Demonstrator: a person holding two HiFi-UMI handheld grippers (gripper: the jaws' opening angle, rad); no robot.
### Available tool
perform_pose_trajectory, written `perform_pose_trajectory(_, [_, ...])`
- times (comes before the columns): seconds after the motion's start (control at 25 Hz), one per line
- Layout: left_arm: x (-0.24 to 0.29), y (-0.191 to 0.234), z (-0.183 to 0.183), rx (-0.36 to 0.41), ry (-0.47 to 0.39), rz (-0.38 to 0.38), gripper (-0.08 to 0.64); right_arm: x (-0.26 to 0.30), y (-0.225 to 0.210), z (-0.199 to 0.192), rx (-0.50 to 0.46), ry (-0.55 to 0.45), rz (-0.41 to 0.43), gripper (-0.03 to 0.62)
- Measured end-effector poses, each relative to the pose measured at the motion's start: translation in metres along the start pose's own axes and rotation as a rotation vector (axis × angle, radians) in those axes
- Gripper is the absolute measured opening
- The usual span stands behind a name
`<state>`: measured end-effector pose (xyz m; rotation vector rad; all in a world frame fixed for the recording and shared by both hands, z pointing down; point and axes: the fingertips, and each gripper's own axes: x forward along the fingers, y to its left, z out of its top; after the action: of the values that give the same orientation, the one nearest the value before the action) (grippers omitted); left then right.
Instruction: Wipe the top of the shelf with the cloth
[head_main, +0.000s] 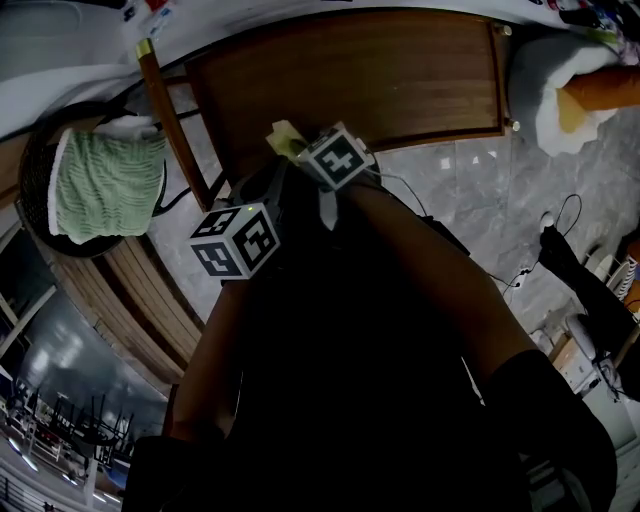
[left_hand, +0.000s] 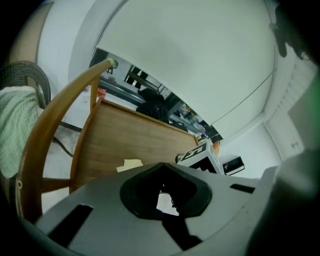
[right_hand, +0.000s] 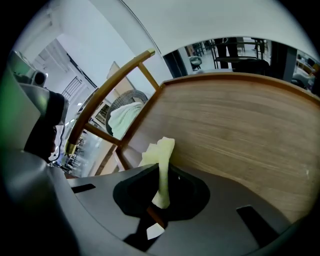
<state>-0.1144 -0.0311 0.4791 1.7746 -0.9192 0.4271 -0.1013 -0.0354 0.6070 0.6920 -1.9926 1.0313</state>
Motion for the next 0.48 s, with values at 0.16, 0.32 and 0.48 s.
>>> perform_pose_trajectory(0.16, [0.019, -0.013, -0.002, 0.018, 0.01, -0.002, 0.011, -0.015, -0.017, -0.01, 0.008, 0.005, -0.011, 0.044])
perform_pose_trajectory(0.32, [0.037, -0.022, -0.001, 0.013, 0.009, -0.001, 0.011, -0.027, -0.036, -0.018, 0.01, 0.002, -0.022, 0.044])
perform_pose_trajectory(0.48, [0.05, -0.034, 0.0, 0.015, 0.004, -0.002, 0.011, -0.042, -0.054, -0.026, 0.009, -0.006, -0.04, 0.044])
